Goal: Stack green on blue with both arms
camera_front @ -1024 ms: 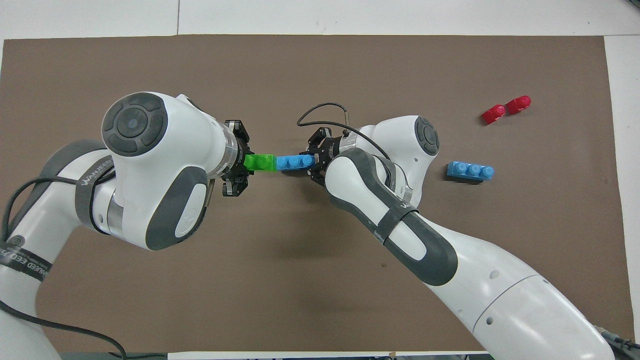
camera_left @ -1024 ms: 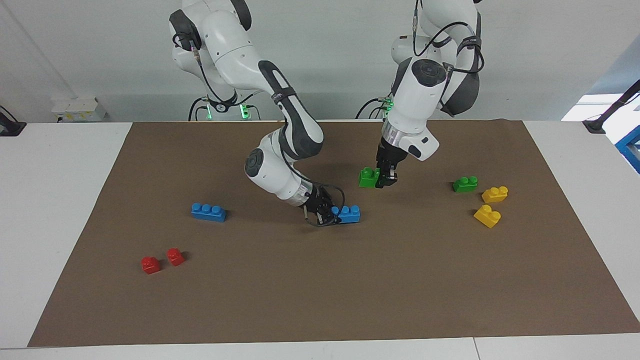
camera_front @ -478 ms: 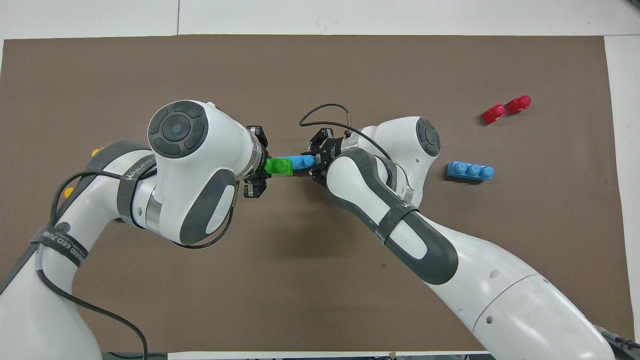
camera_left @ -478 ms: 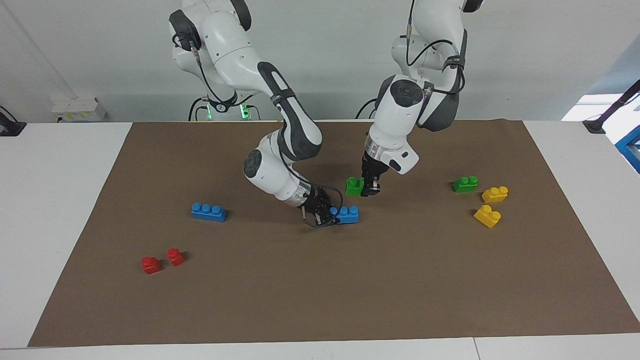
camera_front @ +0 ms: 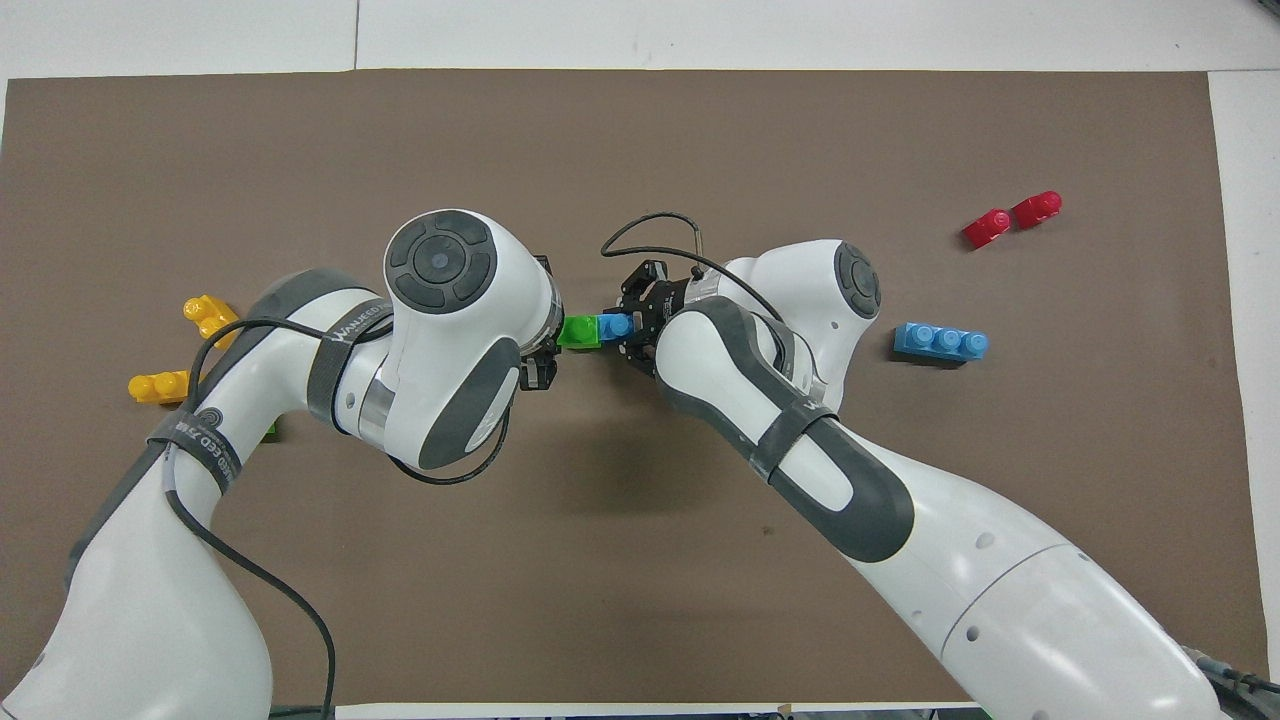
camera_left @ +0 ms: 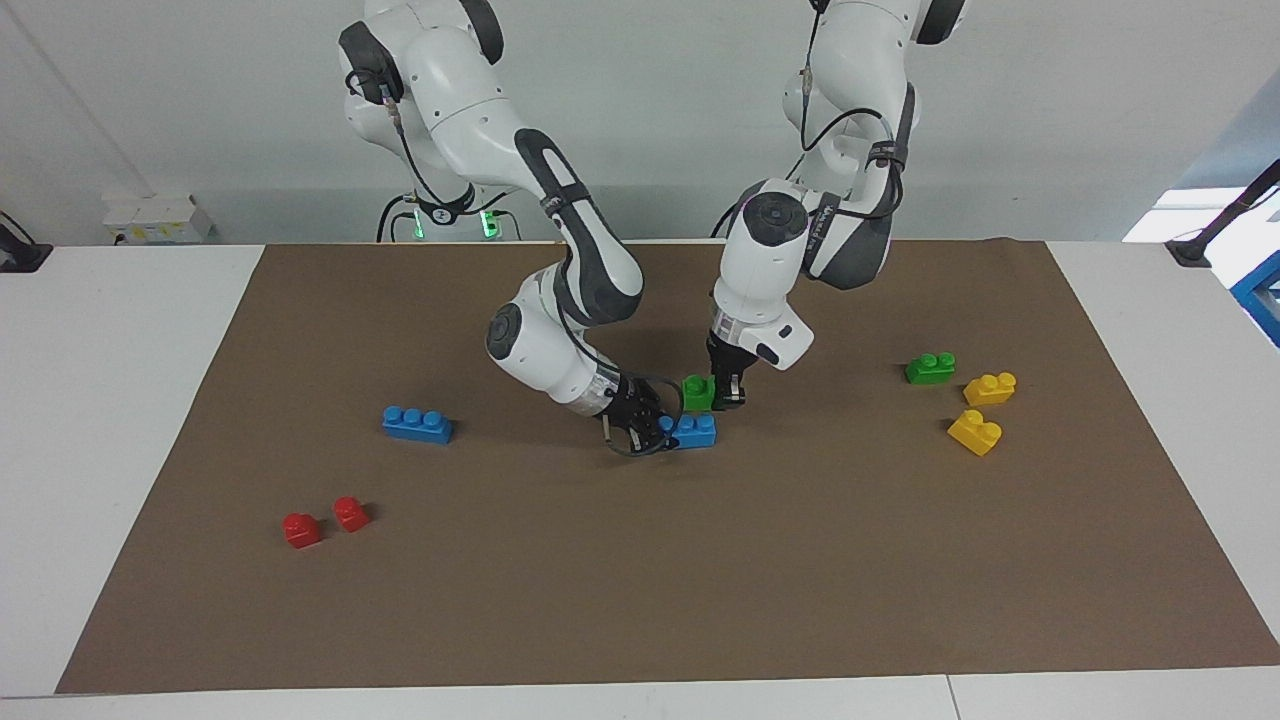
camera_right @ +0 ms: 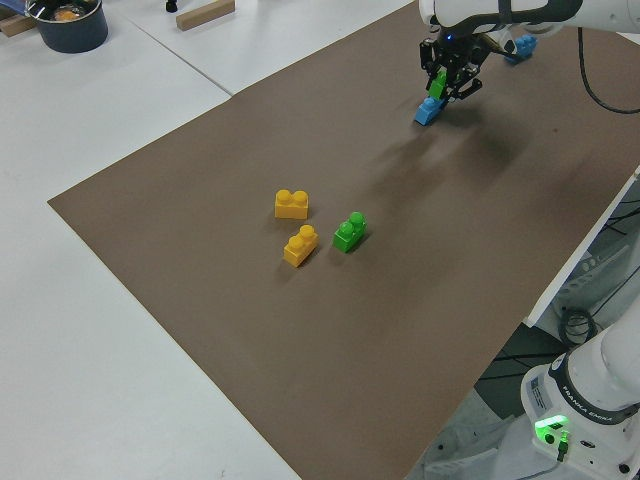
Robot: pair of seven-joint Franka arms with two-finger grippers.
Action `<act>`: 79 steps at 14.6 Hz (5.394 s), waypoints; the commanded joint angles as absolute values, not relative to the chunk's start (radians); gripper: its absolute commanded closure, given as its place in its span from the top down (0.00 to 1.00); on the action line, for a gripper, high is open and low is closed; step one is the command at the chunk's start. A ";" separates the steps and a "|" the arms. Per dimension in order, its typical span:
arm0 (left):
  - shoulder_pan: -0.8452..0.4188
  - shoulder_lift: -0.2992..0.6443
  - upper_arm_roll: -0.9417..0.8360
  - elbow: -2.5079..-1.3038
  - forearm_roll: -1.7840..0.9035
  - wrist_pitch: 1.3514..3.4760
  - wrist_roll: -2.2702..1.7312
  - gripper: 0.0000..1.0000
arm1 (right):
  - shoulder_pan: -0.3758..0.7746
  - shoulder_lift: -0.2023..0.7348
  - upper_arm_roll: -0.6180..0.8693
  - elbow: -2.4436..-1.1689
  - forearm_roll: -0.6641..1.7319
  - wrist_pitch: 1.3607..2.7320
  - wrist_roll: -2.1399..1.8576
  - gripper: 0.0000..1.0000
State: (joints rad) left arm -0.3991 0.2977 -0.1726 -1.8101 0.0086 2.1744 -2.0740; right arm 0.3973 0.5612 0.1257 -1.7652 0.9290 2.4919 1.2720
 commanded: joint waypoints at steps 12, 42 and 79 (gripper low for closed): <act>-0.436 0.382 -0.156 -1.782 0.067 2.233 -2.144 0.00 | 0.391 0.572 0.133 -1.775 0.982 2.522 1.213 0.00; -0.356 0.203 -0.163 -1.809 0.118 2.072 -1.950 1.00 | 0.302 0.520 0.130 -1.744 0.971 2.422 1.232 1.00; 0.077 -0.048 -0.141 -1.755 -0.002 1.746 -0.051 1.00 | -0.204 0.126 0.129 -1.632 0.083 1.689 0.250 1.00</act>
State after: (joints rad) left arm 0.0728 -0.0244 -0.1405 -1.7237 0.0111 1.7216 -0.0882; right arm -0.2021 0.1502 0.1219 -1.6262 0.1366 1.7034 0.3358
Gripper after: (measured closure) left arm 0.000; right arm 0.000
